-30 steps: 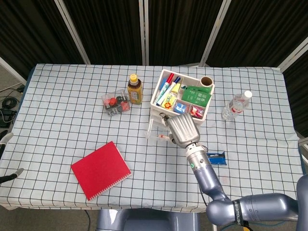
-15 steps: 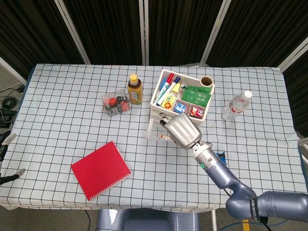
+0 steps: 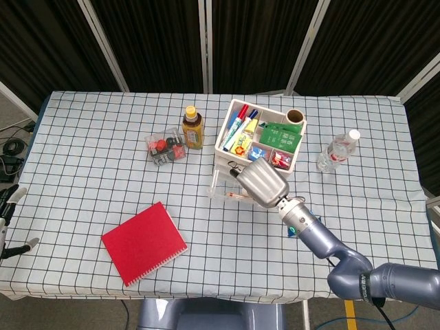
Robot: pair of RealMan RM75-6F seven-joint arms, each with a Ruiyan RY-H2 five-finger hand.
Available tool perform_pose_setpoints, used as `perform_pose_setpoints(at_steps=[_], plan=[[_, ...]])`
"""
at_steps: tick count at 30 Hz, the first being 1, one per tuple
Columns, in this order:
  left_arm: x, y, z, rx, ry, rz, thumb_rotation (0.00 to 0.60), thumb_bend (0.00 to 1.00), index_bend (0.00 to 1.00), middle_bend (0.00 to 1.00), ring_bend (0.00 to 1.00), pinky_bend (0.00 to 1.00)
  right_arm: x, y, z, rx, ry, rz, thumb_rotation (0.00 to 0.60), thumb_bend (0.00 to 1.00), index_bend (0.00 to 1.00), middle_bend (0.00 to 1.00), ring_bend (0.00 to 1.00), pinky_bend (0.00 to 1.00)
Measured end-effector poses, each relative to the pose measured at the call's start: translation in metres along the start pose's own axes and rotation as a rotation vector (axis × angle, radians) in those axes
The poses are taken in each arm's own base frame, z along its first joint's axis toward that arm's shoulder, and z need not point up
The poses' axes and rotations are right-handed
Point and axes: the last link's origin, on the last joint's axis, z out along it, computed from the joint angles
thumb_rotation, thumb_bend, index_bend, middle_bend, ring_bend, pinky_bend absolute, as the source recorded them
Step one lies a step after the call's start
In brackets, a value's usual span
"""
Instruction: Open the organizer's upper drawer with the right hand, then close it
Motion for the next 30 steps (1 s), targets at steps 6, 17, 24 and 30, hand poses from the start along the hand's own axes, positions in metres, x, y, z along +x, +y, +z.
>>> perform_pose_setpoints(at_steps=[6, 17, 24, 30], plan=[[-0.001, -0.001, 0.001, 0.007, 0.000, 0.000, 0.600, 0.16, 0.00, 0.00, 0.00, 0.00, -0.006, 0.004, 0.003, 0.010, -0.003, 0.000, 0.600, 0.14, 0.45, 1.00, 1.00, 0.79], [0.014, -0.006, 0.006, 0.018, 0.035, -0.034, 0.600, 0.16, 0.00, 0.00, 0.00, 0.00, -0.006, 0.006, 0.009, 0.026, -0.004, -0.026, 0.600, 0.14, 0.38, 1.00, 1.00, 0.79], [0.020, -0.009, 0.007, 0.026, 0.051, -0.050, 0.600, 0.16, 0.00, 0.00, 0.00, 0.00, -0.007, 0.003, 0.012, 0.036, -0.002, -0.037, 0.600, 0.14, 0.40, 1.00, 1.00, 0.79], [0.021, -0.011, 0.008, 0.030, 0.051, -0.055, 0.600, 0.16, 0.00, 0.00, 0.00, 0.00, -0.012, 0.002, 0.017, 0.039, -0.012, -0.052, 0.600, 0.14, 0.38, 1.00, 1.00, 0.79]])
